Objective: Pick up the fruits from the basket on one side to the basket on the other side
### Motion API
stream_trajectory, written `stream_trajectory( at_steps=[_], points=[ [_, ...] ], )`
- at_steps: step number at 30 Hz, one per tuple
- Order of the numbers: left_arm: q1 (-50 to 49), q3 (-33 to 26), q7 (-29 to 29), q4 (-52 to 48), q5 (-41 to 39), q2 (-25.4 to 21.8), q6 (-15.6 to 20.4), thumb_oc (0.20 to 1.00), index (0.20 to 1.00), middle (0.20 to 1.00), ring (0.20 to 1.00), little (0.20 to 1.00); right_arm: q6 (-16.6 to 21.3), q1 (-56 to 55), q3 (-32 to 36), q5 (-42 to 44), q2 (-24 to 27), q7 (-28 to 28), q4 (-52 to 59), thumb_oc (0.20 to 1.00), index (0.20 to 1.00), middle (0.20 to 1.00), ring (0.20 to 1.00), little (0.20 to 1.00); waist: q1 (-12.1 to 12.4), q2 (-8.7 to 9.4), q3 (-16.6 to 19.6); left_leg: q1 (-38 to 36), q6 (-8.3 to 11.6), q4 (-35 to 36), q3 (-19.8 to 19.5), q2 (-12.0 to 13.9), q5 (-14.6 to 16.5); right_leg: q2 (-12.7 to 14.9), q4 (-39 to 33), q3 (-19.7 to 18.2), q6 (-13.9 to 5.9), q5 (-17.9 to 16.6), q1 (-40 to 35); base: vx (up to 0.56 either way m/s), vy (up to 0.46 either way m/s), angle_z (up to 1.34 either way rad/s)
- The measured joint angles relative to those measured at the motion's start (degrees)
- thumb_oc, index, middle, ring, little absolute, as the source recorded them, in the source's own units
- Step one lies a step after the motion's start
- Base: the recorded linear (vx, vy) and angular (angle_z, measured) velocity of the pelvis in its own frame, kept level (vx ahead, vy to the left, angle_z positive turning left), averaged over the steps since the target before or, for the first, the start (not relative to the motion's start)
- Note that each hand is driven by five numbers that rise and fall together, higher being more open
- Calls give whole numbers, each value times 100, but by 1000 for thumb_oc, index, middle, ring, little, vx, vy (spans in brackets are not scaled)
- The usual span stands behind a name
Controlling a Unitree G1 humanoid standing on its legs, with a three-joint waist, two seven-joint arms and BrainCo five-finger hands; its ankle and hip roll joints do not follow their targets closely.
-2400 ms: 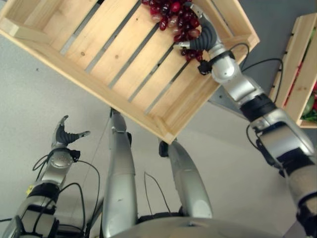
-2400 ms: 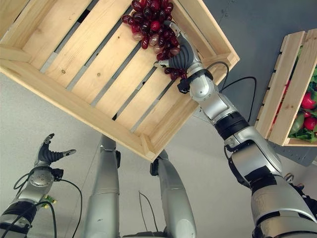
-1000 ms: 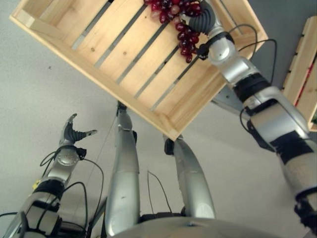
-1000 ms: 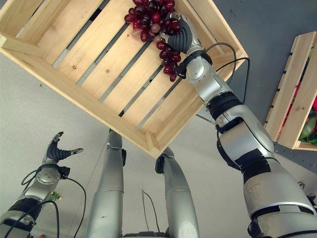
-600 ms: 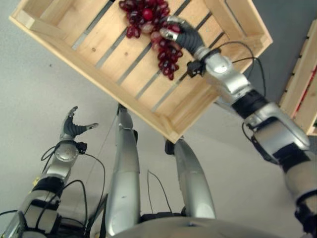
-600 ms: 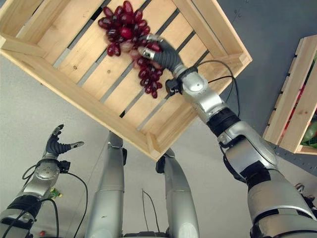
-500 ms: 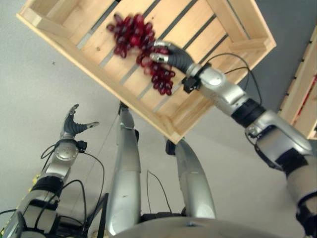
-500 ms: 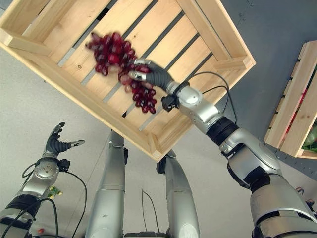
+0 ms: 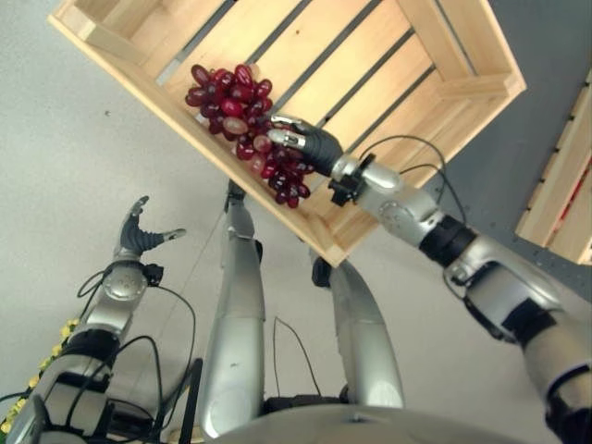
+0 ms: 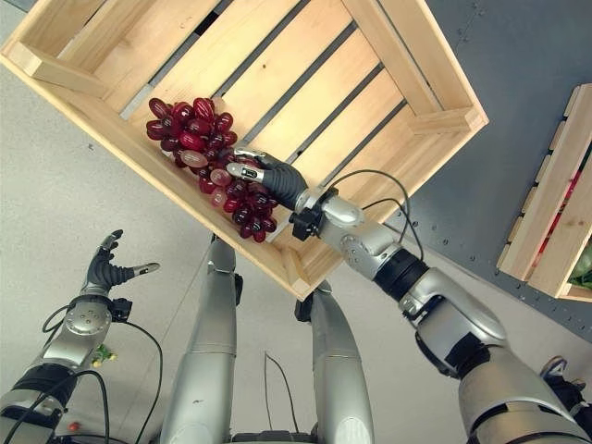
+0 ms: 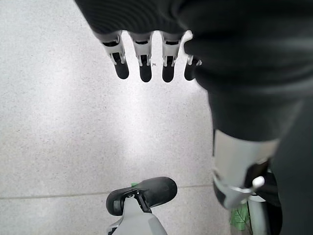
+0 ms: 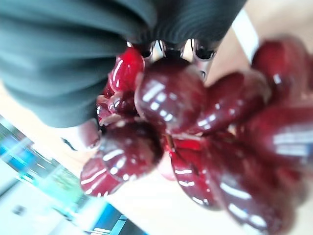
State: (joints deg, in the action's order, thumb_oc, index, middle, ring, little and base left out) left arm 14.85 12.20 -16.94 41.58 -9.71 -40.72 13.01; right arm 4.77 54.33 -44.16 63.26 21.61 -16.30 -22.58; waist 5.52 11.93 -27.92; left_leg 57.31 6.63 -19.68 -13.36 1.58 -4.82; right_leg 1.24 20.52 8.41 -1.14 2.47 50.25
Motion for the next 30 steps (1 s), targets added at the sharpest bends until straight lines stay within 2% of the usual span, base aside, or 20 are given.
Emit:
stream_trajectory(
  at_steps=[10, 14, 18, 26, 30],
  points=[
    [0, -5, -44, 44, 1, 186, -20, 1000, 1000, 1000, 1000, 1000, 217, -181, 395, 327, -543, 42, 4, 200, 200, 200, 200, 200, 7, -29, -20, -80, -4, 16, 47, 4, -4, 10, 34, -39, 1, 0, -40, 0, 0, 0],
    [0, 1, -43, 65, 2, 261, -26, 1000, 1000, 1000, 1000, 1000, 257, -183, 403, 341, -526, 60, 10, 200, 200, 200, 200, 200, 9, -76, -52, -156, -12, 26, 47, 2, -9, 14, 32, -38, 1, 0, -110, 0, 0, 0],
    [3, -3, -53, 78, 7, 271, -31, 1000, 1000, 1000, 1000, 1000, 291, -252, 413, 391, -485, 61, 490, 200, 200, 200, 200, 200, 4, -104, -70, -297, -9, 40, 63, 7, -7, 11, 33, -50, 5, 2, -241, 0, 0, 0],
    [26, 3, -39, 284, 36, 333, -46, 1000, 1000, 1000, 1000, 1000, 400, -307, 422, 501, -757, 44, 688, 200, 200, 200, 200, 200, 19, -134, -90, -644, 4, 46, 94, -8, 3, 45, 184, -76, 39, 77, -506, 0, -1, 0],
    [13, 4, -25, 429, 202, 354, -92, 1000, 1000, 1000, 1000, 1000, 417, -543, 458, 619, -924, 1, 692, 200, 200, 200, 200, 200, 81, -250, -113, -1115, 27, 142, 102, -52, 28, 81, 204, -73, 14, 183, -921, -9, -5, 3]
  ],
)
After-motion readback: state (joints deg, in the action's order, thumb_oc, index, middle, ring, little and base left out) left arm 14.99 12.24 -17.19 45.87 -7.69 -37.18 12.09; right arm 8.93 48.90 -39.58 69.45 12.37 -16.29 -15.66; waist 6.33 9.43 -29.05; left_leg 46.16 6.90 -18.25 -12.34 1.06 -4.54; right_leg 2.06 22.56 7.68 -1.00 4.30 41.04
